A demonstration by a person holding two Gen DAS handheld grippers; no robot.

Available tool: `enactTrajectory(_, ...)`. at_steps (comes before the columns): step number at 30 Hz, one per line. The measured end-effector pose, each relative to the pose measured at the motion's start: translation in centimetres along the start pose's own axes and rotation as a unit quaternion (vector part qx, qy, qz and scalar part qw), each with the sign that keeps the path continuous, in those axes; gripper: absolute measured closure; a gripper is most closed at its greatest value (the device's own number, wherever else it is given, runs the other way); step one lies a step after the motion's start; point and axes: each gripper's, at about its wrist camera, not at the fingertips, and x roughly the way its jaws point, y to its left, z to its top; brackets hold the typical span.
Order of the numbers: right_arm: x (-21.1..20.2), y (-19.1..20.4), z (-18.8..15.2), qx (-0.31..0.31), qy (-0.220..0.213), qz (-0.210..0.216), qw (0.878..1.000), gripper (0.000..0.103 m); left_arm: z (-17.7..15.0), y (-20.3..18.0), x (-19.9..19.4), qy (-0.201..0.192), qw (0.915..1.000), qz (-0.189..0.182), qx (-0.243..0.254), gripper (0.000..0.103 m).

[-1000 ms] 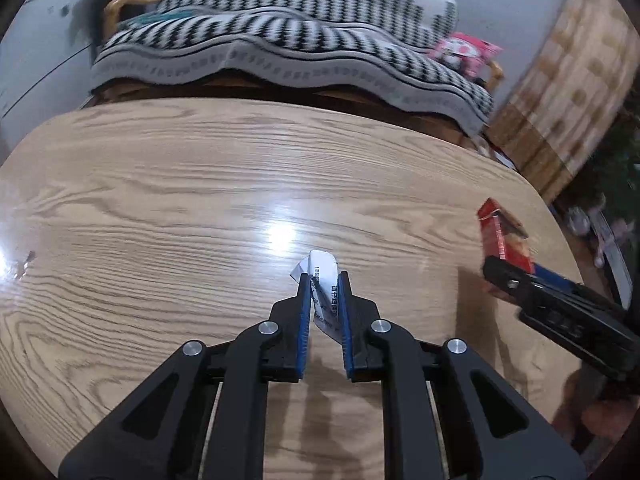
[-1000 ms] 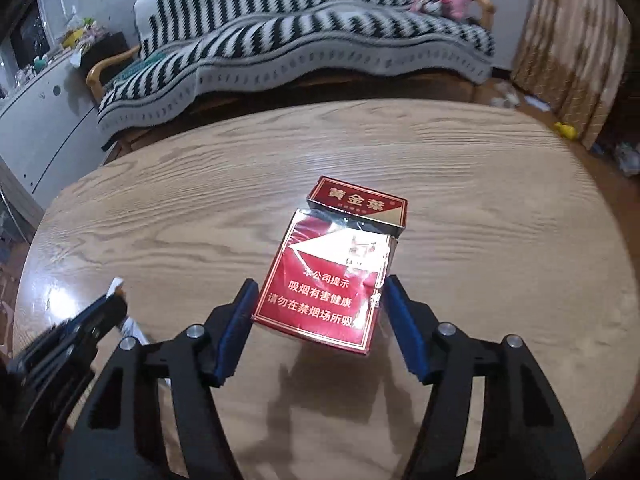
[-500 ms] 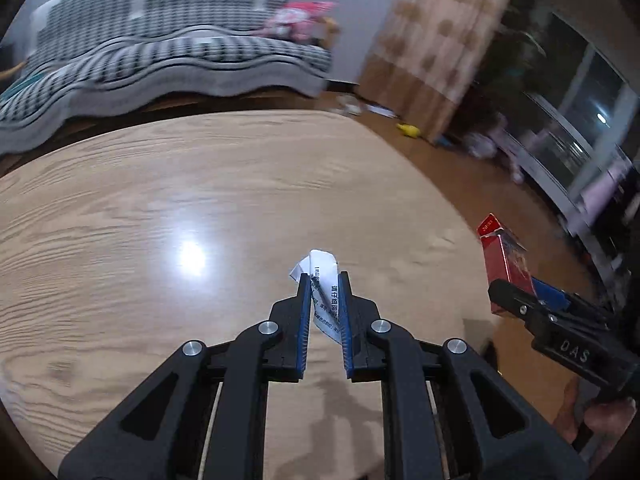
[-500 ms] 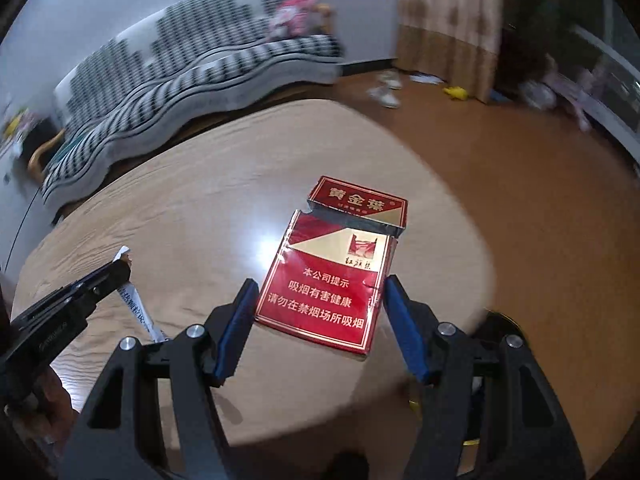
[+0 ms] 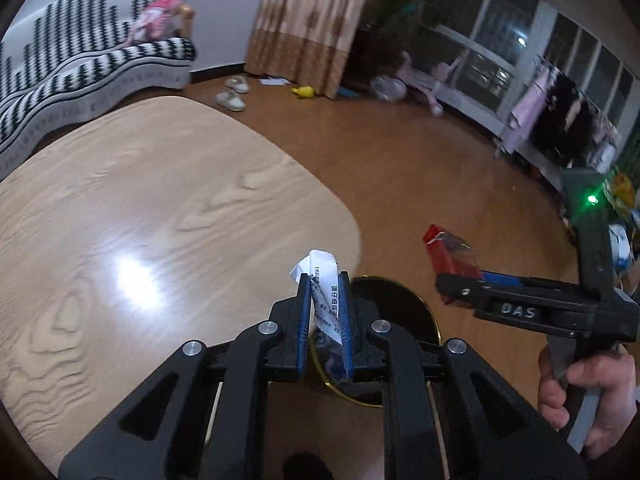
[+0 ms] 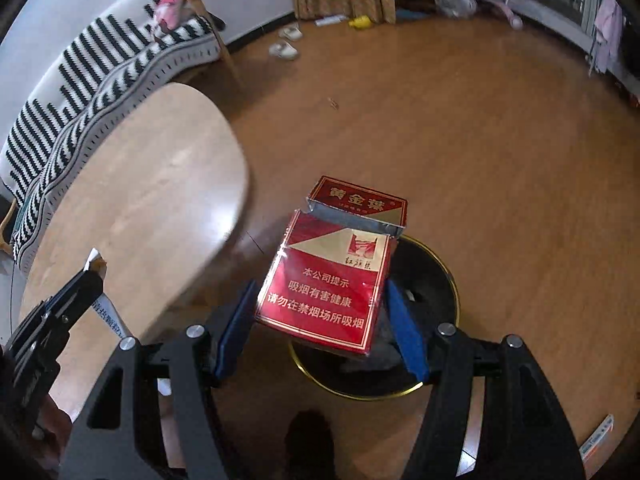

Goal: Collect trash
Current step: 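Carry paper scrap and red box over the bin and open both tools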

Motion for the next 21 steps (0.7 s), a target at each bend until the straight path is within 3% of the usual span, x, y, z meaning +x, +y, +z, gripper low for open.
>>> enactTrajectory(13, 1.2, -2.9, 0.2, 0.015, 0.016, 0.000, 1.000, 0.039, 0.7, -3.3, 4.5, 0.027, 0.9992, -0.010, 0.028, 0.091)
enactTrajectory(21, 1.2, -3.3, 0.5, 0.016, 0.011, -0.002, 1.000, 0.031, 0.6, -3.7, 5.8, 0.036, 0.9987, -0.015, 0.033, 0.091)
